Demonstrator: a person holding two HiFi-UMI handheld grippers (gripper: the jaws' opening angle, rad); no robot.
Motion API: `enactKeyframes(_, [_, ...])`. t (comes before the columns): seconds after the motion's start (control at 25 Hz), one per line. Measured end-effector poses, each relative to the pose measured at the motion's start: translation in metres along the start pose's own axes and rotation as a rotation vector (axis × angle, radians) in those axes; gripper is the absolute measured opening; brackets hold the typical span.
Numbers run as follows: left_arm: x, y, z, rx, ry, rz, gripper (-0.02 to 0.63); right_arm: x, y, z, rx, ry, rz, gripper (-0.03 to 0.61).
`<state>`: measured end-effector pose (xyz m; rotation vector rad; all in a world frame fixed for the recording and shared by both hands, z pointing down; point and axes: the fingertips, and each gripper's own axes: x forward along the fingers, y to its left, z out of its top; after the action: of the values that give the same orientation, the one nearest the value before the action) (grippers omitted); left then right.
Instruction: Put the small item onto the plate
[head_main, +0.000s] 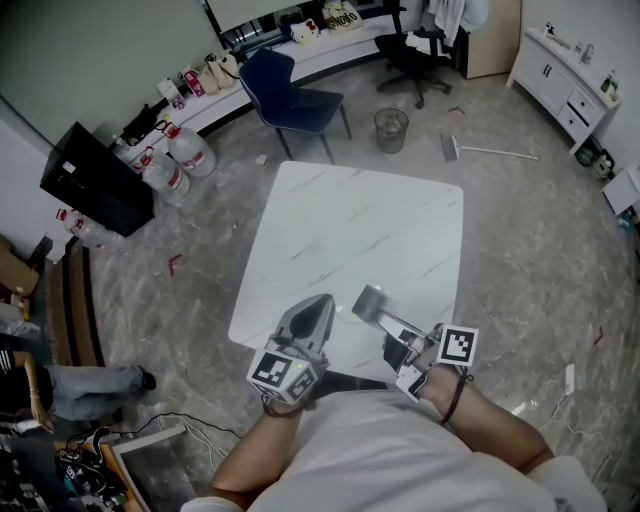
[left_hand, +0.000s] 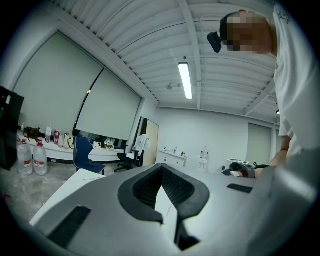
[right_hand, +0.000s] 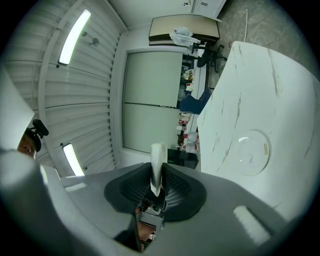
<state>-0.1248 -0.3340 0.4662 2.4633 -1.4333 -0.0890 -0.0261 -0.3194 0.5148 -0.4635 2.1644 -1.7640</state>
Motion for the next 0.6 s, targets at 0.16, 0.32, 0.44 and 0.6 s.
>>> enactKeyframes(0.16, [0.014,0.023,-0.014,-0.006,0.027,0.015,0.006,0.015,-0.036,0.006,0.036,0.003,-0.057,0.071])
enactKeyframes(0.32, [0.027,0.045,-0.026,-0.022,0.053,0.022,0.006,0.029,-0.077,0.012,0.051,0.019,-0.137,0.071])
enactKeyframes(0.44, [0.032,0.060,-0.039,-0.047,0.070,0.022,0.006,0.041,-0.105,0.014,0.042,0.035,-0.177,0.071])
enactKeyframes(0.6, [0.041,0.077,-0.056,-0.053,0.089,0.021,0.006,0.058,-0.145,0.010,0.102,0.047,-0.225,0.071])
